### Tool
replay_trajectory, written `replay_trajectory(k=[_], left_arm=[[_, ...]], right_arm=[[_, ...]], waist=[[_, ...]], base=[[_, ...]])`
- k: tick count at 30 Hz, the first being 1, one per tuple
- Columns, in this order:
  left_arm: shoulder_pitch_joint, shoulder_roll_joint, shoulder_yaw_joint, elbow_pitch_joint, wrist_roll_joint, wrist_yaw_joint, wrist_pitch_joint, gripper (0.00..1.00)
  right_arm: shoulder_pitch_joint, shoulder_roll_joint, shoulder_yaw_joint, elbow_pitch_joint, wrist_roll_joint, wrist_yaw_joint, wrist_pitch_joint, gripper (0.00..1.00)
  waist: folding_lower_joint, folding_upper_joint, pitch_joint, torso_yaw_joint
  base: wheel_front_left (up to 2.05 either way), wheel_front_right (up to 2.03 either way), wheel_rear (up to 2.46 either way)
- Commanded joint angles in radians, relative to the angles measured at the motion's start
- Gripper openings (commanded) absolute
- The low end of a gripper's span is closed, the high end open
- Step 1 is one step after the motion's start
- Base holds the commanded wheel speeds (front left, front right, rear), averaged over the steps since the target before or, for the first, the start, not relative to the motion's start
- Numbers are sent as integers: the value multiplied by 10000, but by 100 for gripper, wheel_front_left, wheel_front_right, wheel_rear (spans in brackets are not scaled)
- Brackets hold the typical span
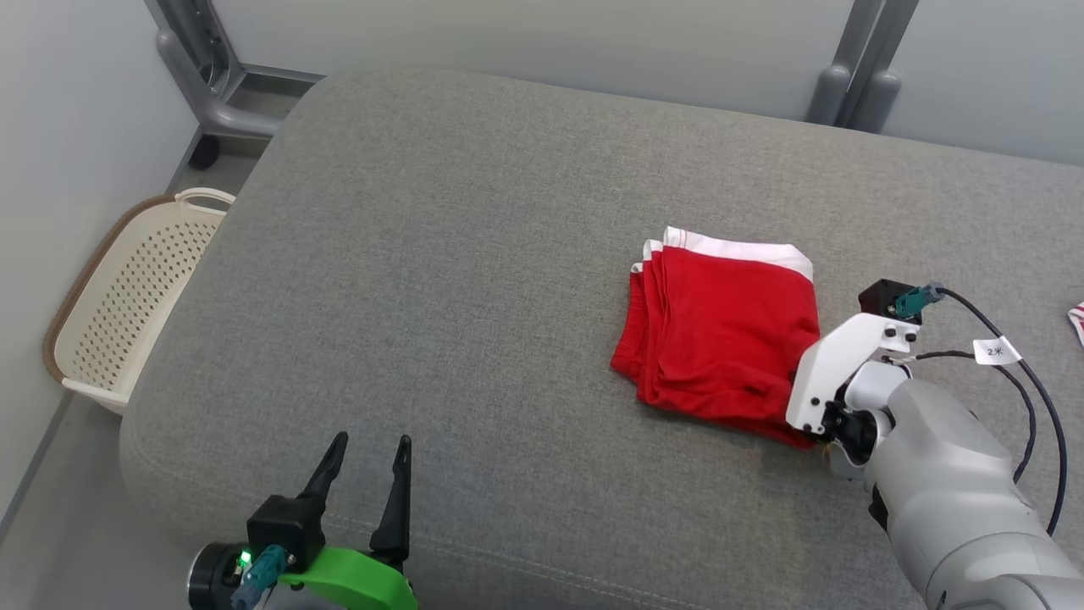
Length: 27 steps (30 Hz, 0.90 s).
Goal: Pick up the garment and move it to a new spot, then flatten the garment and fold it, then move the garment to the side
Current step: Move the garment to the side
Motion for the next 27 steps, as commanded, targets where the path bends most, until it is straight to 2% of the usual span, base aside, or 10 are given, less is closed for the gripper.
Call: replay_trajectory(k=[1, 8, 14, 27], left_arm=[[-82, 34, -3, 35, 23, 16, -78, 100], [41, 62, 32, 31, -50, 41, -73, 100], [-38, -71, -72, -84, 16, 10, -70, 100], [-588, -434, -212, -369, 201, -152, -69, 100]], right_arm=[[172, -25, -66, 64, -147, -9, -62, 0], [-76, -180, -280, -47, -1229, -13, -244, 0], [-366, -426, -64, -446, -2291, -13, 50, 0], [-1089, -1233, 1788, -1531, -3925, -13, 528, 0]], waist=[[0, -1, -33, -19], [0, -1, -293, -401], [0, -1, -462, -1150], [0, -1, -110, -3150]], base=[[0, 0, 0], [0, 0, 0], [0, 0, 0], [0, 0, 0]])
